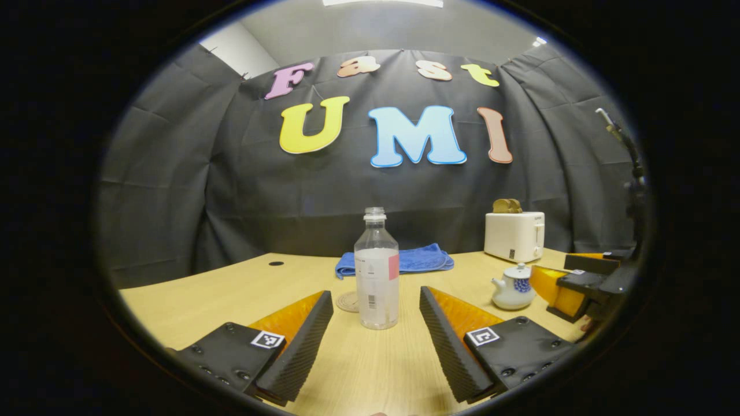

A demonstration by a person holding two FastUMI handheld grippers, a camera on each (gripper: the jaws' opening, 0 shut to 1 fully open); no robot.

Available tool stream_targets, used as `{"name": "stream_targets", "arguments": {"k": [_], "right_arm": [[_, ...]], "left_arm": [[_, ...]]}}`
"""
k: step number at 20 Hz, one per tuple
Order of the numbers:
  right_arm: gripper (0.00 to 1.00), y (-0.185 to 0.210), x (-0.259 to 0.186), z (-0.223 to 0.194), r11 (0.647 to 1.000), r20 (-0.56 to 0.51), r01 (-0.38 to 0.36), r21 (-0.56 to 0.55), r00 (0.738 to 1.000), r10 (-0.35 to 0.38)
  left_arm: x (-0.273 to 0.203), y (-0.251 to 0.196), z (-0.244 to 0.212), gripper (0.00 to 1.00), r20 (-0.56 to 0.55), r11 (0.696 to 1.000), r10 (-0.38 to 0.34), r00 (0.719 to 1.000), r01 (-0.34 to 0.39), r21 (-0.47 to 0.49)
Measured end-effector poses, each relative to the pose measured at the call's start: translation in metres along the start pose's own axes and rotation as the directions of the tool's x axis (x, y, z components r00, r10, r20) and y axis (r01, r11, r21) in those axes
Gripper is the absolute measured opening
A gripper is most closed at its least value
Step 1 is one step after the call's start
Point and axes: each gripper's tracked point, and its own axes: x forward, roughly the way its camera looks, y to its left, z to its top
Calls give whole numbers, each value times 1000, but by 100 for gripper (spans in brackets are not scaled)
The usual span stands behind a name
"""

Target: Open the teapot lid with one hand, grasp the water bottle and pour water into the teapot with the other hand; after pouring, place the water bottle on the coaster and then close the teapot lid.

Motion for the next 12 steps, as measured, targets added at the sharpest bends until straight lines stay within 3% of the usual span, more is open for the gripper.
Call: {"name": "stream_targets", "arguments": {"k": [5, 8, 12], "right_arm": [[92, 0, 36, 7, 1000, -11, -14, 10, 1000, 14], [92, -1, 49, 11, 999, 0, -3, -41, 1000, 3], [75, 9, 63, 3, 999, -38, -33, -43, 999, 31]], "left_arm": [[0, 0, 0, 100, 0, 1000, 0, 1000, 0, 0], [0, 0, -1, 100, 0, 1000, 0, 1000, 0, 0], [0, 0, -1, 100, -1, 1000, 0, 1000, 0, -1]]}}
